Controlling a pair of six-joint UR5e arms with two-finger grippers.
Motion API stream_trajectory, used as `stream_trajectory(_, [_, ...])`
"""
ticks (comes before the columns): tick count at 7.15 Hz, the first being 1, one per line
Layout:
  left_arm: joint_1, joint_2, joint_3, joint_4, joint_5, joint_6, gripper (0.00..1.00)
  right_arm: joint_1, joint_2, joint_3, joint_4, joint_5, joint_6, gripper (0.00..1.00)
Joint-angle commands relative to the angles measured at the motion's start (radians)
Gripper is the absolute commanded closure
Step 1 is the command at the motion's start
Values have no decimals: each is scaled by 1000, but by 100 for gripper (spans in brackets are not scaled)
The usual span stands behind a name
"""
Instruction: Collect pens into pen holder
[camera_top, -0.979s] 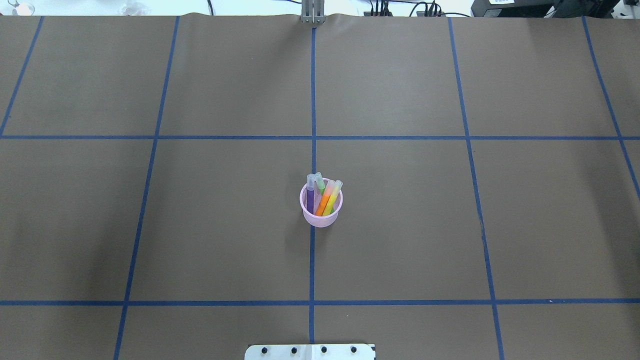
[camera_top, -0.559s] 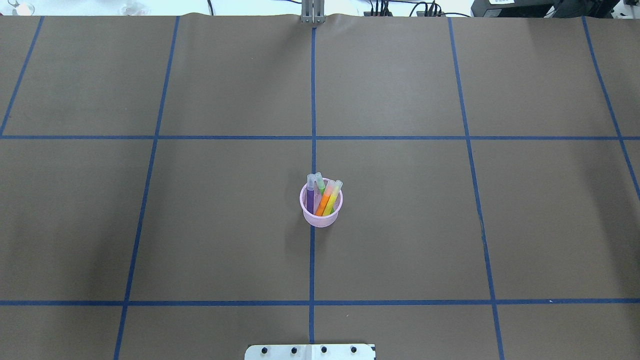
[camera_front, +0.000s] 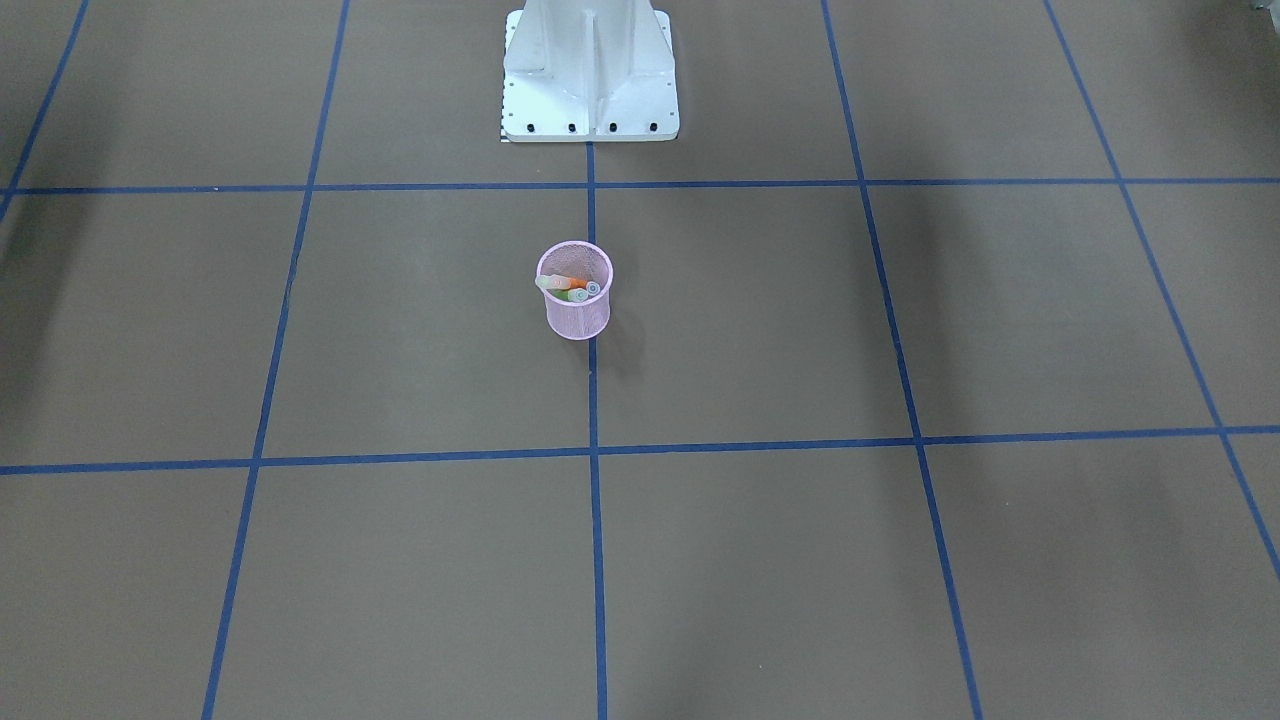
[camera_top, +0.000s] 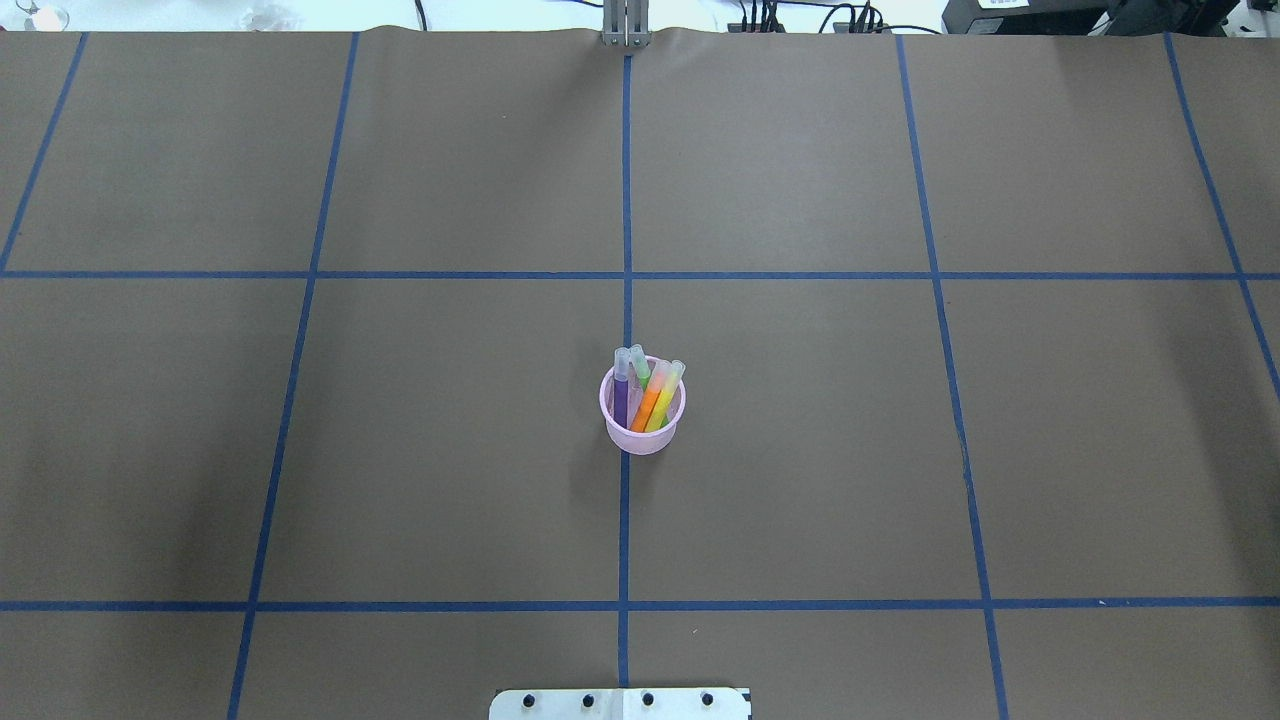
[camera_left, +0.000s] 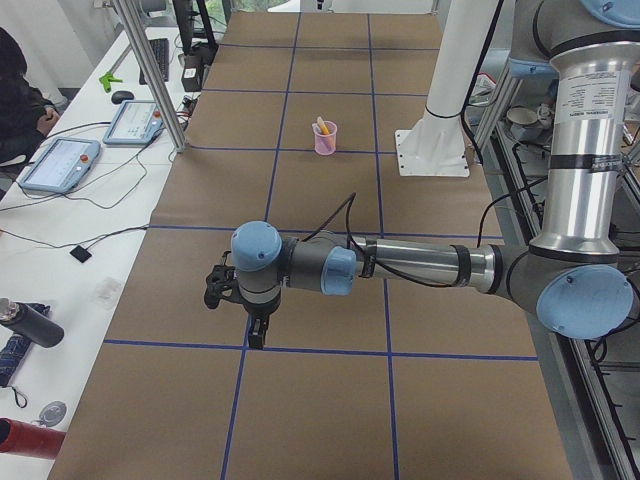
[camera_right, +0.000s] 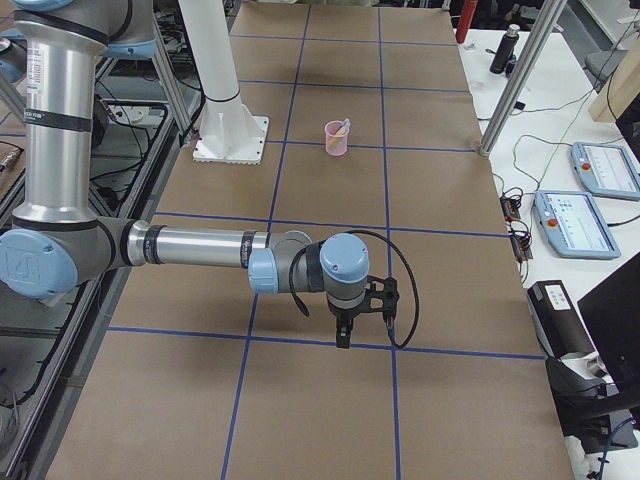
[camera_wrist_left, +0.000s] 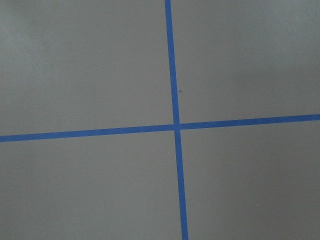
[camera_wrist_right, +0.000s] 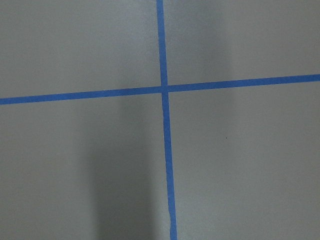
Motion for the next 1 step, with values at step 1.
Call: stream_trajectory(1, [0, 0, 1, 0, 0, 1, 0, 0, 0, 0, 0, 0, 0, 0])
